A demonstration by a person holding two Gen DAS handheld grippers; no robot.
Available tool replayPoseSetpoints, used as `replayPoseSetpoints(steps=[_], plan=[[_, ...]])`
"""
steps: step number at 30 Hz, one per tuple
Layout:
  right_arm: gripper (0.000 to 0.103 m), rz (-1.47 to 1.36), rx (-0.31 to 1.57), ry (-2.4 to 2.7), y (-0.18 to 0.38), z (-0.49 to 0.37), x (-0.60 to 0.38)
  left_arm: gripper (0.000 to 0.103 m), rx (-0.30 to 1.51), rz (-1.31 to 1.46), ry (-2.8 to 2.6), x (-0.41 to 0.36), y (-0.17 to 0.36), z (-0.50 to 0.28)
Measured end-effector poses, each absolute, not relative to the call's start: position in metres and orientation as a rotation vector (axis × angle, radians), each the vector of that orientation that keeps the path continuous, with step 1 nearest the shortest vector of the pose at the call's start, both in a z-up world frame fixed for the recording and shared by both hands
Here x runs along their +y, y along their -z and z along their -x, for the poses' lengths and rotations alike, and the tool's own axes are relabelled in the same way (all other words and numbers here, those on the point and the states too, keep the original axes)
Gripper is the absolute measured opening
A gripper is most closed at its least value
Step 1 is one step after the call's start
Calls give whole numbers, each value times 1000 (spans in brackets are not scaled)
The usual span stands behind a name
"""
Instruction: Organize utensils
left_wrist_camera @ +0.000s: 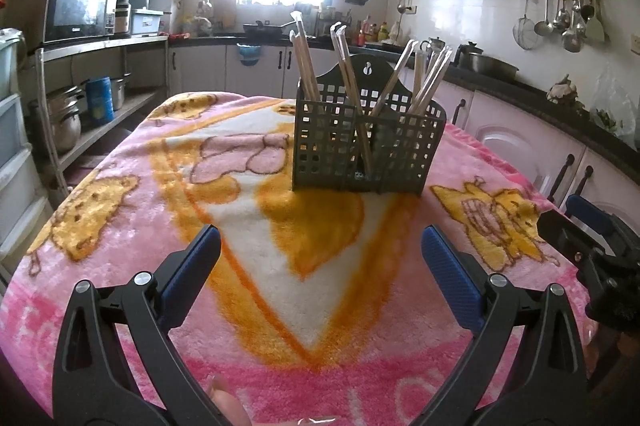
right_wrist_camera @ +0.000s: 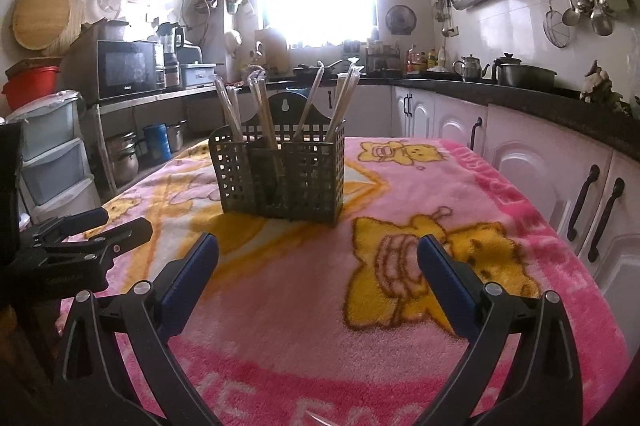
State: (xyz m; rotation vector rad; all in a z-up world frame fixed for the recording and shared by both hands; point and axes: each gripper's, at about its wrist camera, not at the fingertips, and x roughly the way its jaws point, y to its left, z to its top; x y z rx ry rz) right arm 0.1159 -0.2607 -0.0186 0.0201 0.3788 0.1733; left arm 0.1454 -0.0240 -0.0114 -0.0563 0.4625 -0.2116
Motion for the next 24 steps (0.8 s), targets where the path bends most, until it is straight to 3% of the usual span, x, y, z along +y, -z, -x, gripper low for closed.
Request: replayPoseSetpoints(steps=[24], plan=[[97, -35, 396, -162, 22, -120, -262, 92, 452, 76, 206, -19, 9, -145]])
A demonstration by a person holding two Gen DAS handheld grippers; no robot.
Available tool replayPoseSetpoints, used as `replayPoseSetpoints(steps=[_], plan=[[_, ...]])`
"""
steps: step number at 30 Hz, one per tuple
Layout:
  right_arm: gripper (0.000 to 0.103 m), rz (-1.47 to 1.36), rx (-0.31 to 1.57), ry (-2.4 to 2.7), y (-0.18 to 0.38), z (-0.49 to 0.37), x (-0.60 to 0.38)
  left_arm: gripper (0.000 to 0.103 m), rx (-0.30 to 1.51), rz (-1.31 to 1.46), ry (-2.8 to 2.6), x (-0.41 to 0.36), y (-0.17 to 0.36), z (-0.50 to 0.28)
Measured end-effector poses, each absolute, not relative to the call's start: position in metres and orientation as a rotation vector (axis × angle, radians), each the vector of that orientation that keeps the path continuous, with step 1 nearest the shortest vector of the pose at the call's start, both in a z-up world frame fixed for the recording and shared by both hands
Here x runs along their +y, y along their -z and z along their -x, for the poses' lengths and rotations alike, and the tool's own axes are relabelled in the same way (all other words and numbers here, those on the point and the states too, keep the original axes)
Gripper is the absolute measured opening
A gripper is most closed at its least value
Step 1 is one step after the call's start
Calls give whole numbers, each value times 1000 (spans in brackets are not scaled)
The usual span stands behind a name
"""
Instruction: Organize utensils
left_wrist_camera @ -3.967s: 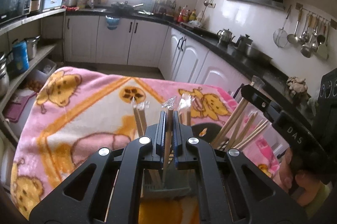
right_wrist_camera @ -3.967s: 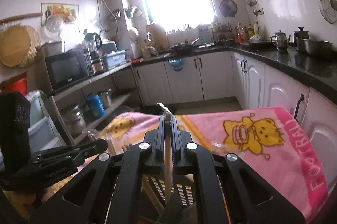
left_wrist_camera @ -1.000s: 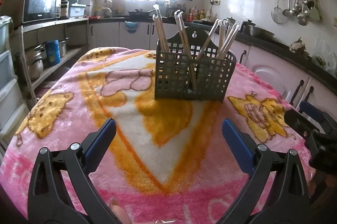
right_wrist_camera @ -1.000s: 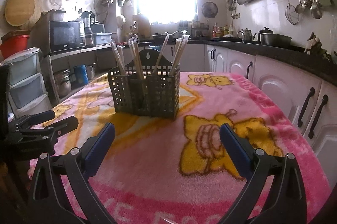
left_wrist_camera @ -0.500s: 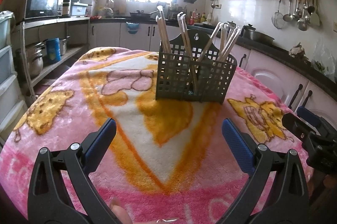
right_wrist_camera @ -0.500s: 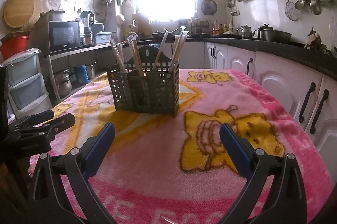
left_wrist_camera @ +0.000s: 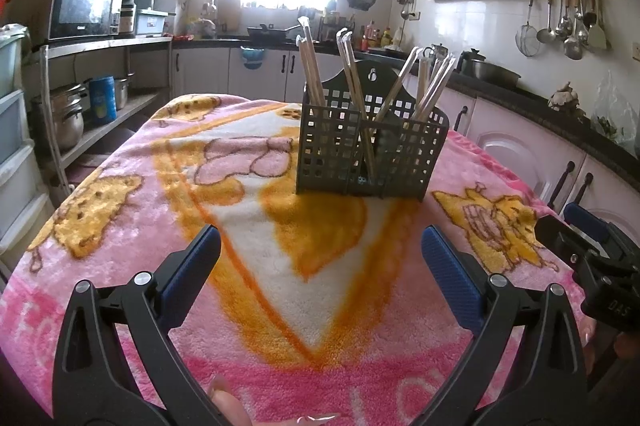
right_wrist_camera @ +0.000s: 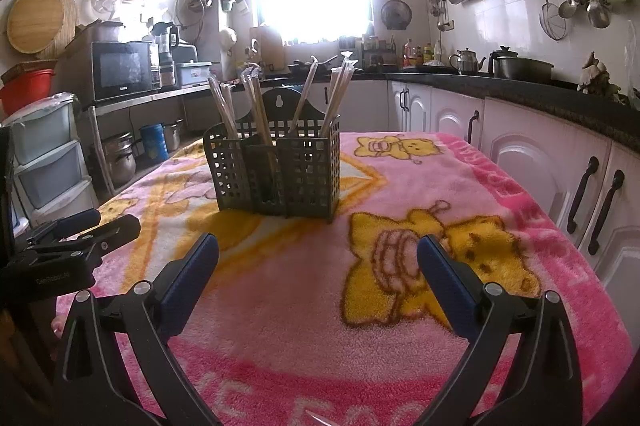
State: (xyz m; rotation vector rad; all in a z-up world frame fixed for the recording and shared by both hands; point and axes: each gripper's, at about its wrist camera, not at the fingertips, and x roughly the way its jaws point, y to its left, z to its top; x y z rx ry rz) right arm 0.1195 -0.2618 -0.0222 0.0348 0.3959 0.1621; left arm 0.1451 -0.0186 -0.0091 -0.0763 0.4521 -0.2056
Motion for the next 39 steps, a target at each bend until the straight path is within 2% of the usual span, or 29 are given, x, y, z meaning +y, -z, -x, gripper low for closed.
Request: replayPoseSetpoints(steps=[39], plan=[[97, -39, 398, -168, 21, -120, -262, 92, 459, 81, 213, -20, 11, -147]])
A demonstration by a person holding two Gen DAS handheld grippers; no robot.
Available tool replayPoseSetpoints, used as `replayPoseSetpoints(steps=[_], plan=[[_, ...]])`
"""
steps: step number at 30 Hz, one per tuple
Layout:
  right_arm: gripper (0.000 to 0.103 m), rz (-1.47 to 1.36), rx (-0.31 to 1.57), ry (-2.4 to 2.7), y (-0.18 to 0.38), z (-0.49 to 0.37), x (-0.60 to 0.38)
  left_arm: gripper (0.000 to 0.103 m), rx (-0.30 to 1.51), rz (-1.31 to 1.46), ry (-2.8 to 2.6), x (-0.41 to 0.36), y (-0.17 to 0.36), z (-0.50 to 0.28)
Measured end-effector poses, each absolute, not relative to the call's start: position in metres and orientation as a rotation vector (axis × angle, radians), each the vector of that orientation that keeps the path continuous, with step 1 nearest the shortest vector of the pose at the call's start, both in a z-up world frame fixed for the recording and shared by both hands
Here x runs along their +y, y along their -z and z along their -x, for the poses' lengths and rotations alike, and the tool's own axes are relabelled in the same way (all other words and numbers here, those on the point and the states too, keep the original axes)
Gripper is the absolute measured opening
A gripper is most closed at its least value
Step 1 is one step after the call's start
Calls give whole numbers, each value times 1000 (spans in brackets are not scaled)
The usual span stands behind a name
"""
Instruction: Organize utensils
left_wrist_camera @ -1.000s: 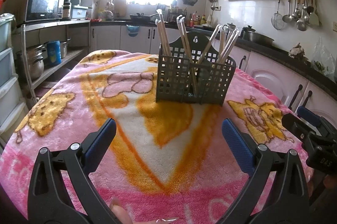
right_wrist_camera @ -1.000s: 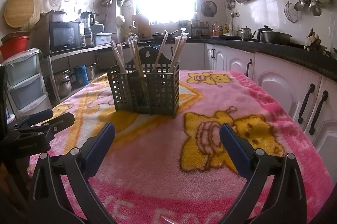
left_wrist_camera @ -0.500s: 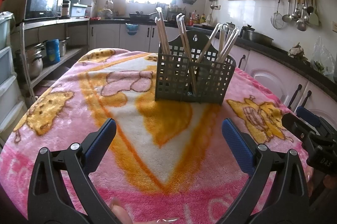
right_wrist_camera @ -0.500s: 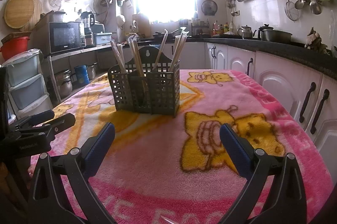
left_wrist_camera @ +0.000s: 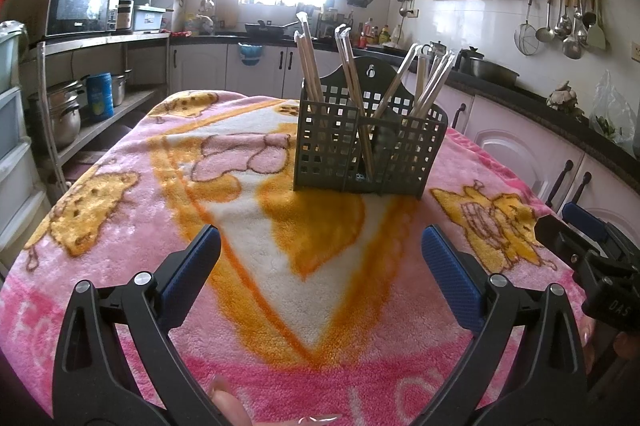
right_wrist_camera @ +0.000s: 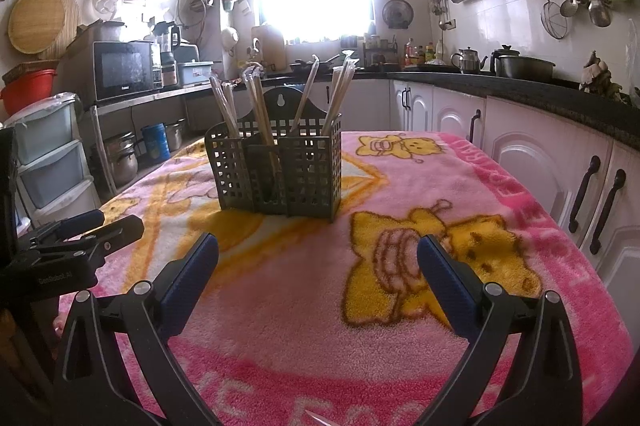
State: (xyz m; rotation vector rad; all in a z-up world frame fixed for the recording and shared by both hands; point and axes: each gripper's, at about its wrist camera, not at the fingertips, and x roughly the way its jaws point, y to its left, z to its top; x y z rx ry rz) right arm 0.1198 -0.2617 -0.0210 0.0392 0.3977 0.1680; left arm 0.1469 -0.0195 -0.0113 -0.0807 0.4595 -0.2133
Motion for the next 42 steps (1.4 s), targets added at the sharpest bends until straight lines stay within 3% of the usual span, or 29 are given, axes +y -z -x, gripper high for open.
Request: replayPoseSetpoints(steps=[32, 37, 42], plan=[[97, -56, 431, -160, 27, -125, -268, 92, 469, 117, 186, -6, 12, -146], [97, -71, 542, -45, 29, -149, -301, 92, 553, 96, 65, 26, 9, -169], [97, -68, 838, 205, 60, -203, -380, 92, 744, 71, -109, 98, 24, -217]])
